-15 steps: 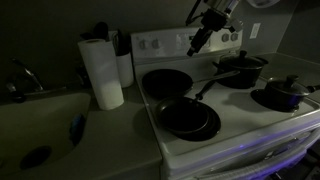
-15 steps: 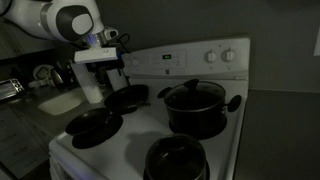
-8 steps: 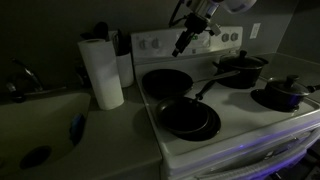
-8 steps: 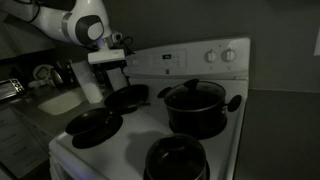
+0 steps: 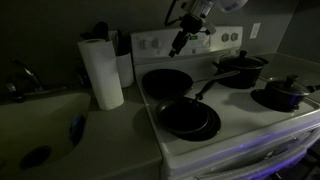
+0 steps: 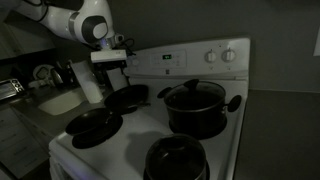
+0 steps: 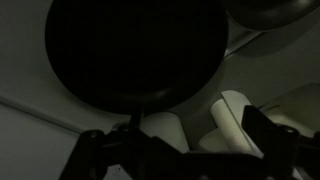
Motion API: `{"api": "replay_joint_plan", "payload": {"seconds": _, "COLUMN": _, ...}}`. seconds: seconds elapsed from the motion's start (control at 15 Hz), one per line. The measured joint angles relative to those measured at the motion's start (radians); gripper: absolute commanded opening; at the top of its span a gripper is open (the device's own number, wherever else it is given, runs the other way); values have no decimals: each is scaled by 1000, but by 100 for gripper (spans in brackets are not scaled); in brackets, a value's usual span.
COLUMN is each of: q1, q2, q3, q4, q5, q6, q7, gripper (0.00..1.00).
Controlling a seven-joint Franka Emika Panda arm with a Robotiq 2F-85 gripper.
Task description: Press the switch on the top left side of the stove
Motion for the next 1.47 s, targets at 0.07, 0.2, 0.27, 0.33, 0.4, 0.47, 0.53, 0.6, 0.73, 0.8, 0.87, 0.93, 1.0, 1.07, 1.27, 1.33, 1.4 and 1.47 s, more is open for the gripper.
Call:
{"api": "replay_joint_plan", "payload": {"seconds": 0.07, "q1": 0, "q2": 0, "q3": 5, "q4": -1, "q5": 0, "q6": 21, "q7": 0, "gripper": 100}}
{"api": "replay_joint_plan", "payload": {"seconds": 0.2, "q1": 0, "q2": 10, "q3": 18, "q4": 3, "q5": -2, "q6": 76, "q7": -9, "gripper": 93}}
{"api": "replay_joint_plan", "payload": {"seconds": 0.27, "q1": 0, "q2": 23, "q3": 26, "q4": 17, "q5": -5, "q6": 97, "q7": -21, "gripper": 74}}
{"api": "replay_joint_plan", "payload": {"seconds": 0.33, "q1": 0, "q2": 45, "q3": 33, "q4": 42, "q5": -11, "q6": 107, "q7": -38, "gripper": 69}}
{"api": "replay_joint_plan", "payload": {"seconds": 0.4, "q1": 0, "q2": 72, "q3": 40, "q4": 77, "q5": -18, "q6": 108, "q7": -56, "gripper": 68}}
{"api": "replay_joint_plan", "payload": {"seconds": 0.47, "q1": -1, "q2": 103, "q3": 48, "q4": 117, "q5": -25, "q6": 108, "q7": -76, "gripper": 63}}
{"api": "replay_joint_plan", "payload": {"seconds": 0.53, "q1": -3, "q2": 138, "q3": 56, "q4": 162, "q5": -32, "q6": 105, "q7": -95, "gripper": 53}}
{"api": "replay_joint_plan", "payload": {"seconds": 0.6, "q1": -5, "q2": 173, "q3": 65, "q4": 208, "q5": -41, "q6": 103, "q7": -112, "gripper": 48}}
{"api": "replay_joint_plan", "payload": {"seconds": 0.73, "q1": -6, "q2": 239, "q3": 79, "q4": 302, "q5": -71, "q6": 93, "q7": -131, "gripper": 34}}
{"api": "replay_joint_plan", "payload": {"seconds": 0.8, "q1": -6, "q2": 270, "q3": 86, "q4": 349, "q5": -89, "q6": 85, "q7": -136, "gripper": 26}}
{"api": "replay_joint_plan", "payload": {"seconds": 0.87, "q1": -5, "q2": 299, "q3": 92, "q4": 394, "q5": -109, "q6": 76, "q7": -139, "gripper": 20}}
{"api": "replay_joint_plan", "payload": {"seconds": 0.93, "q1": -4, "q2": 325, "q3": 97, "q4": 438, "q5": -131, "q6": 64, "q7": -140, "gripper": 12}}
{"api": "replay_joint_plan", "payload": {"seconds": 1.0, "q1": 0, "q2": 348, "q3": 101, "q4": 480, "q5": -151, "q6": 56, "q7": -140, "gripper": 6}}
{"api": "replay_joint_plan", "payload": {"seconds": 1.07, "q1": 6, "q2": 370, "q3": 104, "q4": 523, "q5": -169, "q6": 53, "q7": -140, "gripper": 1}}
{"api": "replay_joint_plan", "payload": {"seconds": 1.27, "q1": 30, "q2": 431, "q3": 110, "q4": 641, "q5": -203, "q6": 60, "q7": -141, "gripper": 0}}
{"api": "replay_joint_plan", "payload": {"seconds": 1.33, "q1": 39, "q2": 450, "q3": 110, "q4": 676, "q5": -206, "q6": 65, "q7": -145, "gripper": 0}}
{"api": "replay_joint_plan", "payload": {"seconds": 1.4, "q1": 46, "q2": 469, "q3": 109, "q4": 708, "q5": -212, "q6": 70, "q7": -150, "gripper": 0}}
{"api": "replay_joint_plan", "payload": {"seconds": 1.47, "q1": 52, "q2": 488, "q3": 108, "q4": 736, "q5": -220, "q6": 75, "q7": -153, "gripper": 0}}
